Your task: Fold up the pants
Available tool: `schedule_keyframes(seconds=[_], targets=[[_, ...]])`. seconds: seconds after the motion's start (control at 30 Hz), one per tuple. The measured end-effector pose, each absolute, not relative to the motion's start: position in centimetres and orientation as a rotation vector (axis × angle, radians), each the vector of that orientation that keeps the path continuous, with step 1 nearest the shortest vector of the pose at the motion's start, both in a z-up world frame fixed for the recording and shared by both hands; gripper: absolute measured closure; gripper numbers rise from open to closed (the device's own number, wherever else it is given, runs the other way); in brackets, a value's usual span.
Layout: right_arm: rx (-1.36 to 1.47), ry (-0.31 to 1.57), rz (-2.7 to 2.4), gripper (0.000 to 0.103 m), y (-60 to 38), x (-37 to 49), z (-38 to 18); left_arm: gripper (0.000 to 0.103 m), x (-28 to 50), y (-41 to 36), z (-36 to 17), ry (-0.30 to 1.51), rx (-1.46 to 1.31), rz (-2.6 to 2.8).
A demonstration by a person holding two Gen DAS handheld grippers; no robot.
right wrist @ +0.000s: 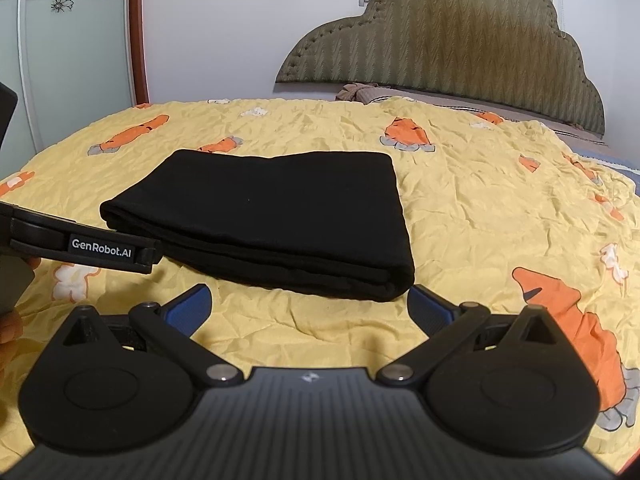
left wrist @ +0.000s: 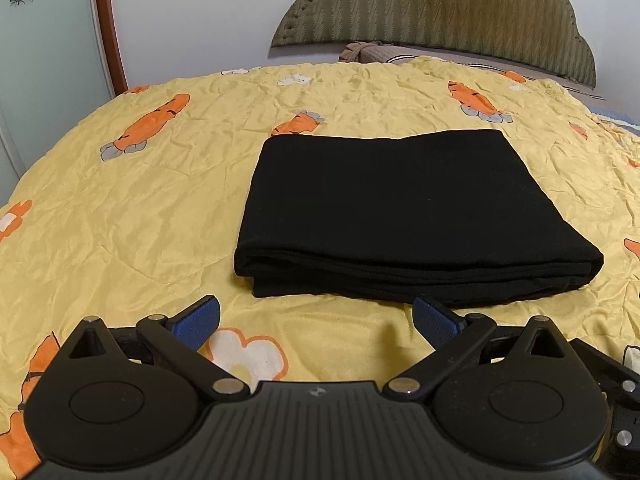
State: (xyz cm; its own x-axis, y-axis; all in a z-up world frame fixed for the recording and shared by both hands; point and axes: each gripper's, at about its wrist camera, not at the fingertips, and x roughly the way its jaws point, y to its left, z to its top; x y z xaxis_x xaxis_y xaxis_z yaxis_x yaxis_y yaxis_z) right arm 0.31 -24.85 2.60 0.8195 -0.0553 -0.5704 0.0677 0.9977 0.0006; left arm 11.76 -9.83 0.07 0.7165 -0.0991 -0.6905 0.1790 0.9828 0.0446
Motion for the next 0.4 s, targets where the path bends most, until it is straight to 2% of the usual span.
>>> schedule_keyframes(seconds=[0.4], targets=[[0.031,0.62,-0.067,0.0,-25.2,0.4,2.2,0.0,10.4,-11.0,0.3,0.646,0.192,-0.179]])
